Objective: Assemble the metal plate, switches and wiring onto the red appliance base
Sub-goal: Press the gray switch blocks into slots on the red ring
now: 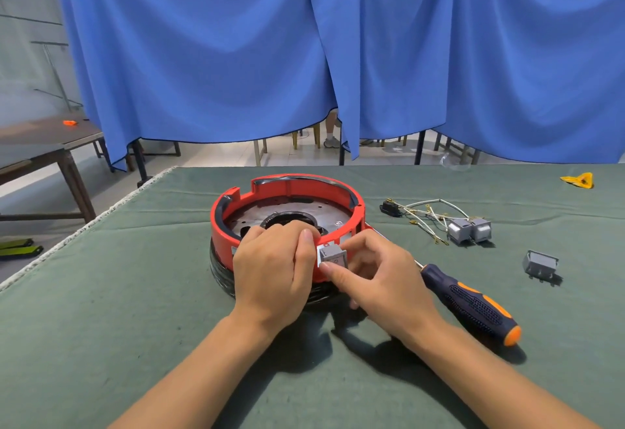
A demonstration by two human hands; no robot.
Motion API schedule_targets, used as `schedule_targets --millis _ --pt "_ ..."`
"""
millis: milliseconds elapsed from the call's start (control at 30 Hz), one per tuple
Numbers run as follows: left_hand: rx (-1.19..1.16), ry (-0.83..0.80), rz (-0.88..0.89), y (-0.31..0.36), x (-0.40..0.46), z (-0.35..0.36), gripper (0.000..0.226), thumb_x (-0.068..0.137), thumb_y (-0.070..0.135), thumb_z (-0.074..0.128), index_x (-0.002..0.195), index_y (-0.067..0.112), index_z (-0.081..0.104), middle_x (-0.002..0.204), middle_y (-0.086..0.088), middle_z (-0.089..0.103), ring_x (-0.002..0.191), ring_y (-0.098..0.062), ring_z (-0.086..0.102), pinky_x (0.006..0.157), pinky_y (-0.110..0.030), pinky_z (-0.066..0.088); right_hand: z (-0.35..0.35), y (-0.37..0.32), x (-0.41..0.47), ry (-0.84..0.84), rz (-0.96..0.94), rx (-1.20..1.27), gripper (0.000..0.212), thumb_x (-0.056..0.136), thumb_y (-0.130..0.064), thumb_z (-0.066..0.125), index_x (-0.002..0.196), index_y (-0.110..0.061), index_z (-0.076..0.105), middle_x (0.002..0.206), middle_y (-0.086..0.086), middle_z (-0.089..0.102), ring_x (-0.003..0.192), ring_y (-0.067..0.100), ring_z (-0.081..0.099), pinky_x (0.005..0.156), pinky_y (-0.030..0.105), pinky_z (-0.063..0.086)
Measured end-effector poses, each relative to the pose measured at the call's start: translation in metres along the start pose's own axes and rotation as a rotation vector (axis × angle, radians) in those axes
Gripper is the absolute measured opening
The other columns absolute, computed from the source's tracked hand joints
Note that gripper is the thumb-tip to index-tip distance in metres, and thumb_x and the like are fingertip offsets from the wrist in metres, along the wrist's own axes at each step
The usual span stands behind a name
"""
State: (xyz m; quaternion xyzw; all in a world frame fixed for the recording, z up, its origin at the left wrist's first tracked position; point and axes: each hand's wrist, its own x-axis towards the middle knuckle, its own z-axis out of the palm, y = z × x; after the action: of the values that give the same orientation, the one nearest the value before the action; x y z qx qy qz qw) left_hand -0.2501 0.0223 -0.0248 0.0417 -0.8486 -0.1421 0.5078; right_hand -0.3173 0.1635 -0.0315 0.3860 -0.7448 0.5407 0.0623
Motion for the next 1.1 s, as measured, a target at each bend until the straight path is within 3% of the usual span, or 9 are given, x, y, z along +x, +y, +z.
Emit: schedule_targets --millis 100,300,433,567,667,833,933,1000,1100 --pt "0.003 0.033 0.012 0.000 0.000 0.001 0.042 0.093 0.022 0.032 0.074 0.015 0.069 0.063 0.003 0.065 0.058 -0.014 0.050 0.062 -0.031 0.034 0.002 0.001 -0.001 -0.002 -0.023 -0.058 0.025 0.075 -0.044 0.076 0.084 -0.030 0.056 0.063 -0.007 0.066 0.051 0.011 0.060 0.054 0.038 0.051" --pt "0.019 0.066 0.031 0.001 0.001 0.002 0.039 0.091 0.018 0.034 0.073 0.013 0.069 0.058 0.002 0.062 0.065 -0.016 0.041 0.059 -0.024 0.026 0.003 0.002 -0.001 -0.010 -0.037 -0.123 0.031 0.083 -0.043 0.069 0.095 -0.035 0.042 0.064 -0.004 0.062 0.057 0.011 0.060 0.060 0.037 0.049" --pt "-0.016 0.054 0.022 0.001 0.001 0.003 0.039 0.090 0.018 0.034 0.074 0.012 0.069 0.061 0.002 0.065 0.065 -0.015 0.043 0.061 -0.025 0.029 -0.001 -0.006 -0.001 -0.035 -0.022 -0.170 0.030 0.085 -0.046 0.064 0.090 -0.030 0.040 0.065 -0.002 0.059 0.059 0.015 0.059 0.061 0.042 0.048" --pt "-0.130 0.058 -0.058 0.001 0.000 0.000 0.042 0.091 0.022 0.033 0.076 0.011 0.071 0.066 0.001 0.068 0.058 -0.019 0.052 0.062 -0.031 0.038 0.001 -0.013 -0.002 0.015 -0.218 -0.528 0.030 0.090 -0.055 0.047 0.093 -0.025 0.043 0.059 -0.014 0.047 0.059 0.017 0.059 0.051 0.032 0.034" --pt "-0.196 0.041 -0.097 0.000 0.000 -0.003 0.043 0.091 0.023 0.032 0.077 0.009 0.070 0.068 0.000 0.068 0.060 -0.024 0.053 0.064 -0.034 0.039 0.001 -0.018 -0.001 0.038 -0.309 -0.640 0.032 0.091 -0.051 0.050 0.094 -0.018 0.051 0.058 -0.012 0.048 0.055 0.018 0.059 0.045 0.029 0.030" --pt "-0.155 0.026 -0.075 0.000 0.000 -0.005 0.040 0.090 0.024 0.035 0.076 0.009 0.068 0.063 0.000 0.064 0.056 -0.025 0.049 0.060 -0.034 0.036 0.005 -0.012 -0.005 0.001 -0.206 -0.404 0.027 0.089 -0.045 0.058 0.092 -0.025 0.042 0.057 -0.014 0.043 0.056 0.016 0.052 0.051 0.025 0.029" --pt "-0.138 0.025 -0.015 0.001 0.000 -0.005 0.034 0.089 0.022 0.039 0.074 0.008 0.067 0.062 0.001 0.063 0.056 -0.018 0.046 0.059 -0.030 0.034 0.010 -0.011 -0.005 0.020 -0.049 -0.167 0.031 0.084 -0.041 0.068 0.086 -0.029 0.040 0.055 -0.005 0.054 0.049 0.009 0.055 0.051 0.024 0.044" --pt "-0.154 0.012 0.034 0.000 0.000 -0.006 0.030 0.087 0.023 0.044 0.074 0.008 0.067 0.064 0.002 0.065 0.060 -0.013 0.044 0.061 -0.028 0.035 0.012 -0.013 -0.003 0.029 0.133 0.079 0.033 0.079 -0.033 0.076 0.083 -0.027 0.044 0.056 0.003 0.061 0.043 0.017 0.060 0.044 0.032 0.050" --pt "-0.174 -0.028 0.098 -0.004 0.000 -0.008 0.025 0.083 0.026 0.051 0.076 0.007 0.066 0.070 0.002 0.066 0.065 -0.010 0.046 0.063 -0.034 0.040 0.012 -0.013 0.002 0.006 0.327 0.348 0.034 0.076 -0.021 0.079 0.074 -0.012 0.046 0.049 0.004 0.060 0.044 0.027 0.064 0.039 0.030 0.050"
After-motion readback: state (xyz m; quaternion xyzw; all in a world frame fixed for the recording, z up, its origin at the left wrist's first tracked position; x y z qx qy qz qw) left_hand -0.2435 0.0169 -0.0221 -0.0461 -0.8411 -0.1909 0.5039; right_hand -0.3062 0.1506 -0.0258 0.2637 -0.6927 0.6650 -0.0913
